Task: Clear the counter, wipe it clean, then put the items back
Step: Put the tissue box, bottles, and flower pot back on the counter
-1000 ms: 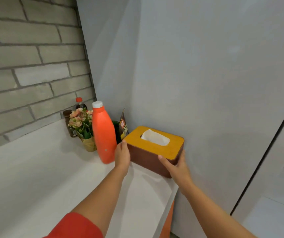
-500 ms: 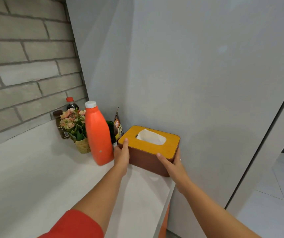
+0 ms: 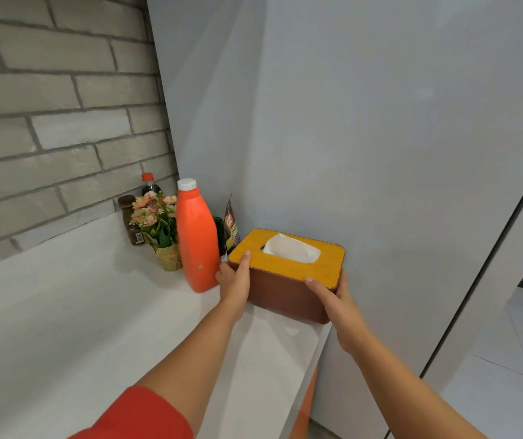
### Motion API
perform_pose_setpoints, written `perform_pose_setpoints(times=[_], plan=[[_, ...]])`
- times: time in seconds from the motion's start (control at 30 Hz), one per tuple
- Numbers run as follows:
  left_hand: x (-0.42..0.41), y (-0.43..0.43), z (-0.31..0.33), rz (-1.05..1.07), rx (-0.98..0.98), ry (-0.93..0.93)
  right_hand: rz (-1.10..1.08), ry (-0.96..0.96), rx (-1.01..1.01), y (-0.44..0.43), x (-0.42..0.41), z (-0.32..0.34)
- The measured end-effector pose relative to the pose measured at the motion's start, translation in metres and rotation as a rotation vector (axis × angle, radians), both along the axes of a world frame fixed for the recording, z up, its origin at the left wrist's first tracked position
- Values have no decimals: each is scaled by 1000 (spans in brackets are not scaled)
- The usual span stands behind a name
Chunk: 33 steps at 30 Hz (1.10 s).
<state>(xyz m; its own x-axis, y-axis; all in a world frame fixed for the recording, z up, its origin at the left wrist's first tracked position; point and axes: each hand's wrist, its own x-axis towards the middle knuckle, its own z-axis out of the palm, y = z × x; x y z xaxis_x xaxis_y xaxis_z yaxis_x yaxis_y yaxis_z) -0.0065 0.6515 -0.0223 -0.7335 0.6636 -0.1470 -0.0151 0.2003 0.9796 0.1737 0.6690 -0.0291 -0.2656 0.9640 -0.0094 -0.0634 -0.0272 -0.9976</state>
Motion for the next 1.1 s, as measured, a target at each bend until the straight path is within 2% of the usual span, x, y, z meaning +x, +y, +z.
perform_pose_setpoints(times=[0.3, 0.77, 1.1], plan=[[19, -56, 14, 61, 17, 0, 70, 43, 58, -28, 9, 3], [49, -187, 31, 337, -38, 13, 336, -13, 91, -114, 15, 17], [27, -313, 42, 569, 6, 16, 584, 26, 89, -208, -29, 27]])
